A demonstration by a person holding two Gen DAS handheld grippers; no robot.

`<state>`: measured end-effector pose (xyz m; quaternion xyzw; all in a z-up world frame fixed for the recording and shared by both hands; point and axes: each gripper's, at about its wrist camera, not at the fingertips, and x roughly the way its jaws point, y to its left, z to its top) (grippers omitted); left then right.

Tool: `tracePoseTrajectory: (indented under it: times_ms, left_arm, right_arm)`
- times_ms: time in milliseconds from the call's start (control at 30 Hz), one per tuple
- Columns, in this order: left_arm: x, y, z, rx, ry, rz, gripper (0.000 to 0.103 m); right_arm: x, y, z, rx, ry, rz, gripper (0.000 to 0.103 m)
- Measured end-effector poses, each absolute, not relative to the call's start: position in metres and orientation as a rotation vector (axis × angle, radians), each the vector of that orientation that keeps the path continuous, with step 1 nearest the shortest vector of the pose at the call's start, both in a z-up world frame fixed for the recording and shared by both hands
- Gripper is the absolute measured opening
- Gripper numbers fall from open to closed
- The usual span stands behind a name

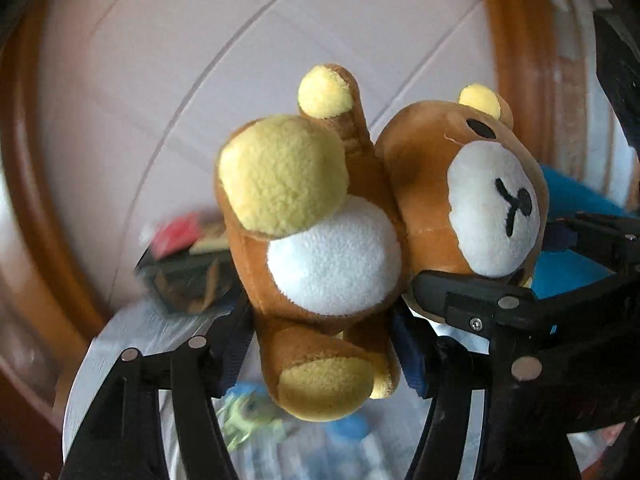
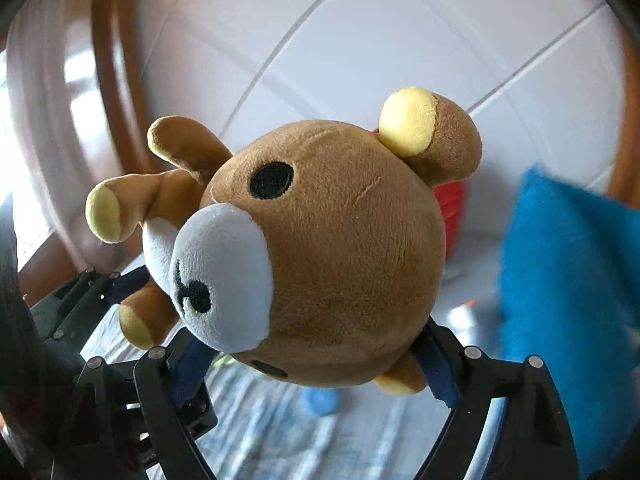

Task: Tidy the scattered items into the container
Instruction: 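Carry the teddy bear over the blue crate and open both grippers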

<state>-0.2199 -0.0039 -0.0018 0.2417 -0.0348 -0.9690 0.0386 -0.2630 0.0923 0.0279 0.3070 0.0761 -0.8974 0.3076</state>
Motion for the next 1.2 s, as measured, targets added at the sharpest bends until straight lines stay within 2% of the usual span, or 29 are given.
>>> tracePoseTrajectory:
  times_ms: [233,433,667,933,1200]
  left_arm:
    - [-0.278,0.157,0.067,0.762,-0.148,-3.128,0.064]
    - [-0.363,0.288,0.063,0.954,-0.101,-3.134,0.065]
    - [-0.463,0.372,-0.012,1.438,-0.101,-2.934,0.065]
    - [-0.518,0.4,-0.112,1.948,-0.122,-2.634,0.065]
    - [-0.529,0.405,-0.134,2.019,-0.165,-2.554,0.066]
  right_arm:
    - [-0.302,0.247,0.105,0.804,0.21,-2.515,0.088]
    - [-0.382,0.382,0.113,0.921,0.262,-2.539,0.089]
    - [-0.481,0.458,0.039,1.219,0.215,-2.415,0.089]
    - [-0.543,0.496,-0.085,1.593,0.101,-2.186,0.089]
    - [-0.552,0.488,-0.12,1.68,0.128,-2.114,0.09]
